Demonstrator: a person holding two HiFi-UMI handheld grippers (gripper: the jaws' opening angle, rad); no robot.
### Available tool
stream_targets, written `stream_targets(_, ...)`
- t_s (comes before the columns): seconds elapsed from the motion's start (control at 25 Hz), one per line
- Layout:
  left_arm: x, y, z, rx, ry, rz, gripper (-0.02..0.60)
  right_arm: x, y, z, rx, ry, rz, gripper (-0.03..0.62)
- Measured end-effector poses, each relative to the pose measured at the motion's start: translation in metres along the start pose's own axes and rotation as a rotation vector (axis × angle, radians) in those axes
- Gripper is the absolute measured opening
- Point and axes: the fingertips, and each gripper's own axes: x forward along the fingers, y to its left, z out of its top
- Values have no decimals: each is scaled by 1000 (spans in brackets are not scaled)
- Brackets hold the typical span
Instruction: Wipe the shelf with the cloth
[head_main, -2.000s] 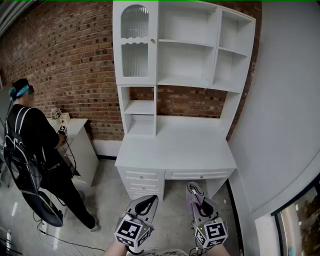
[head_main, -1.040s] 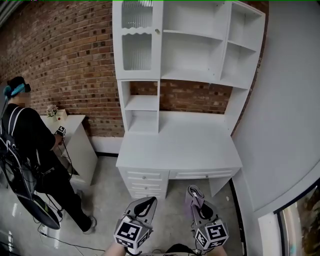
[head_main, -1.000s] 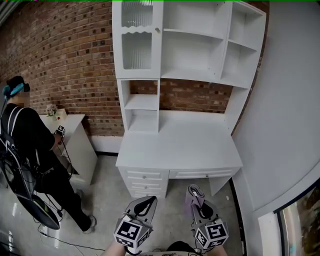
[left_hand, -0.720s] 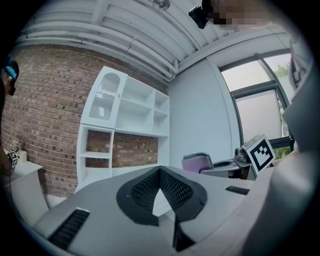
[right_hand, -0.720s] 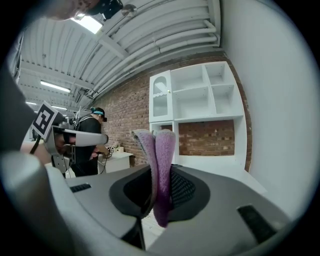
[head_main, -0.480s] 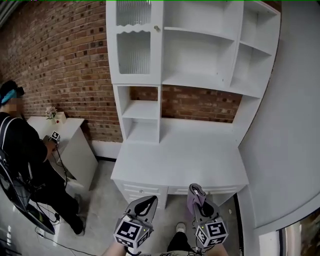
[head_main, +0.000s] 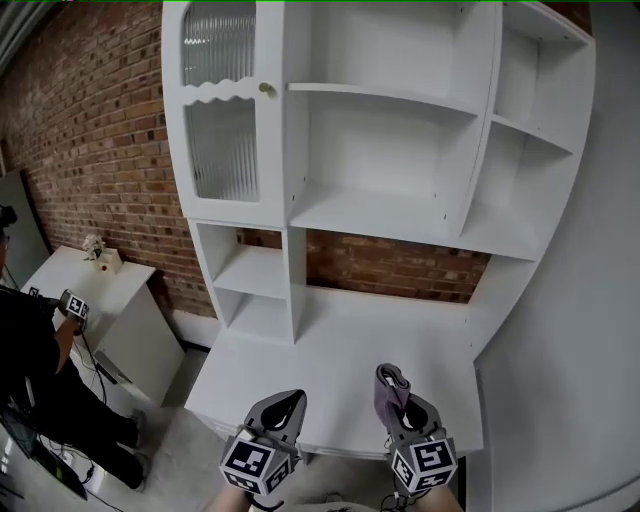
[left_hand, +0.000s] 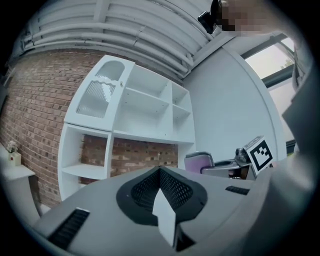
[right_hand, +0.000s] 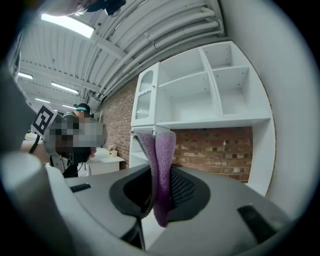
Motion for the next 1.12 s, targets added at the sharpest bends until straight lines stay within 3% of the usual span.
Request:
stream_targets(0.2,67,5,19,53,-21,9,14,50,-48,30,-37,-60,22,75)
stream_targets(0.48,120,34,39,104,-40,26,14,100,-74,55,-30,-75,26,75)
stream_targets(0.64,141,53,47,116,-7,8,14,130,-82,81,-46,-86,1,75)
stream_targets(0.88,166,102,72,139,-37,12,14,184,-79,154,-11,-149,23,75)
stream_targets(1.12,183,155,73,162,5,-3,14,248,-68,251,-32,-268,31,74)
